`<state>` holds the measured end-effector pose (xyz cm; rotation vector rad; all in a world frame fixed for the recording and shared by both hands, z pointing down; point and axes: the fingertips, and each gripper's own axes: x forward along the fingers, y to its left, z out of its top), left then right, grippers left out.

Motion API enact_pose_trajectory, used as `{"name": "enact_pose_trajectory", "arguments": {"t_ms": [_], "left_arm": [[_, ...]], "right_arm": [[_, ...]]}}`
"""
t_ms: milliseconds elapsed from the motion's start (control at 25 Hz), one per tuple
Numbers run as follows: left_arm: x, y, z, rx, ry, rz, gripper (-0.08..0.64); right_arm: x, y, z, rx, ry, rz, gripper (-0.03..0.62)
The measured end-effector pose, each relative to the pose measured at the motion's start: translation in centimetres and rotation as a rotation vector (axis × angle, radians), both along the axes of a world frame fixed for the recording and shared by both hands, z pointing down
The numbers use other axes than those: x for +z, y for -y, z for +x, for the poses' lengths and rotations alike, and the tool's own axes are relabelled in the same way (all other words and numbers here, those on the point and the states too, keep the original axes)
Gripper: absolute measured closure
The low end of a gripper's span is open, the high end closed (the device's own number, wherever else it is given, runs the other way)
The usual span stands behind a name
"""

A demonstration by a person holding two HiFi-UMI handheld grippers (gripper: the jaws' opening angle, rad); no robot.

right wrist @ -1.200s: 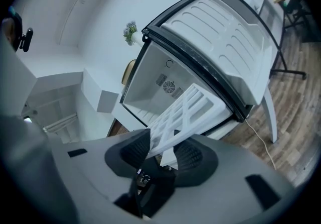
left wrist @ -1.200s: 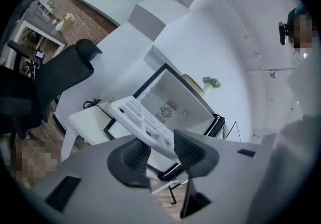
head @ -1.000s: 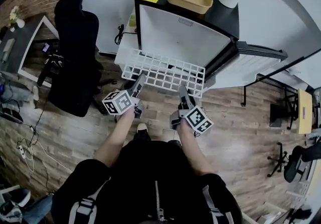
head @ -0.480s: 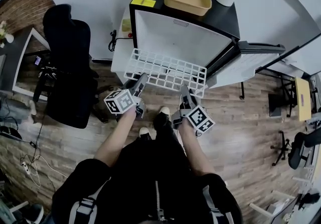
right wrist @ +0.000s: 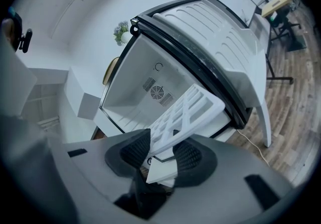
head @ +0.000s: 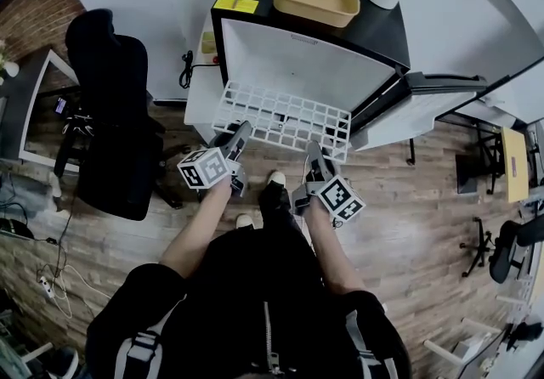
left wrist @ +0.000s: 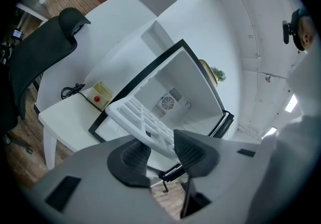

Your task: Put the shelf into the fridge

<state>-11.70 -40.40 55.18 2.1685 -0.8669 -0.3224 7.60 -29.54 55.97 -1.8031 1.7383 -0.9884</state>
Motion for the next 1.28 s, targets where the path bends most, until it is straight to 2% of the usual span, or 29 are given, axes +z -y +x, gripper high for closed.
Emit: {"name": "enact_pose_trajectory", "arguments": {"t_ms": [720, 1280], "left_arm": [[1.0, 1.9, 1.2, -0.008, 0.018, -0.011, 0.397], [0.9, 3.1, 1.8, -0.005, 0.009, -0.005, 0.397]], "right_arm": [[1.4, 2.2, 1.4, -0.013, 0.039, -0.014, 0.445], [1.1, 3.2, 1.8, -0.001, 0.014, -0.002, 0.445]]}}
